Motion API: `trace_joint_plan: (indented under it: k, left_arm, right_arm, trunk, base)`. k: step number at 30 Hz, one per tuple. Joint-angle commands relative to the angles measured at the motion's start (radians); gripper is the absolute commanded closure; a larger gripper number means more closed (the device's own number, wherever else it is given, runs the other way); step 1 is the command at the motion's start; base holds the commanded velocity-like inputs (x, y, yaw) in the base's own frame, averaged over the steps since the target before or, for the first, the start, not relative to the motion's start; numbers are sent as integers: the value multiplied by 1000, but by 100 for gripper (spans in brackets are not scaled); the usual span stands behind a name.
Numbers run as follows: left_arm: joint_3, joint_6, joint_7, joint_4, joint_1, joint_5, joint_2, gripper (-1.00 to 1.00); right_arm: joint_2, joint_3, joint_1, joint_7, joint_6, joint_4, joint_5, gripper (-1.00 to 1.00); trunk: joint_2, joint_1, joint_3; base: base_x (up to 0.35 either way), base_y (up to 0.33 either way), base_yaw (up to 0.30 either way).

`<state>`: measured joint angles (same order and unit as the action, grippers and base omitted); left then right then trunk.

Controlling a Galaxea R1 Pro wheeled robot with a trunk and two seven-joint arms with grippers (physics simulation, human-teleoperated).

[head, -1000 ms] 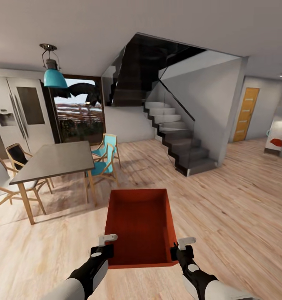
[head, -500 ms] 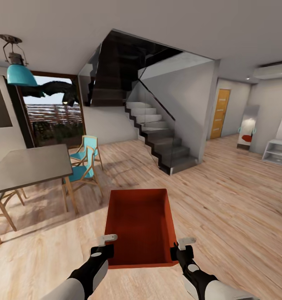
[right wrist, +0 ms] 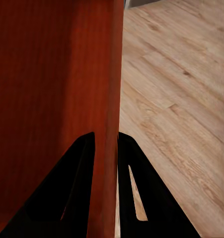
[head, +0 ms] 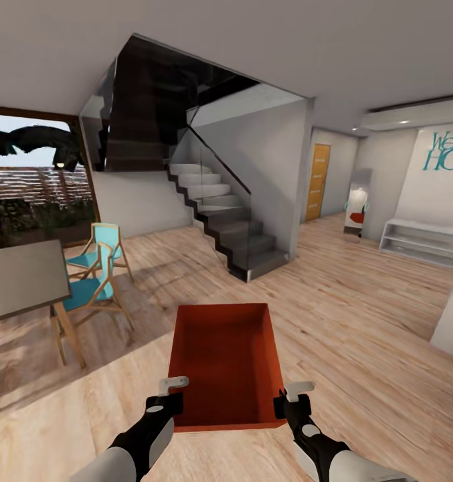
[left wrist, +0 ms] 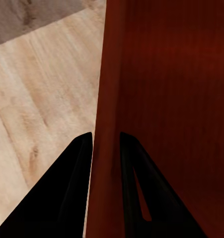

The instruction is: Move the two storage containers from the living room to the garage. In the garage, place one container on the floor and stack the other container on top of it (either order is fine).

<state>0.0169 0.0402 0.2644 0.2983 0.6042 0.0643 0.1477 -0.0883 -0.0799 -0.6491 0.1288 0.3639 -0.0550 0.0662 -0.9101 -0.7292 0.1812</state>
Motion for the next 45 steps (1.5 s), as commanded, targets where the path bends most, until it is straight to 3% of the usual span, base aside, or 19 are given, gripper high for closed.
trace_joint_plan:
  k: [1,45]
  left_arm:
    - [-8,6,12,4,0,-11,-5,100]
    - [-7,6,12,2,0,-11,-5,100]
  right_arm:
    - [2,34,-1,15,4,1,-13,100]
    - [2,35,-1,15,4,2,-14,100]
  trunk:
    - [-1,-1,1]
    - [-1,-1,1]
  base:
    - [319,0,-282]
    - [321,0,-282]
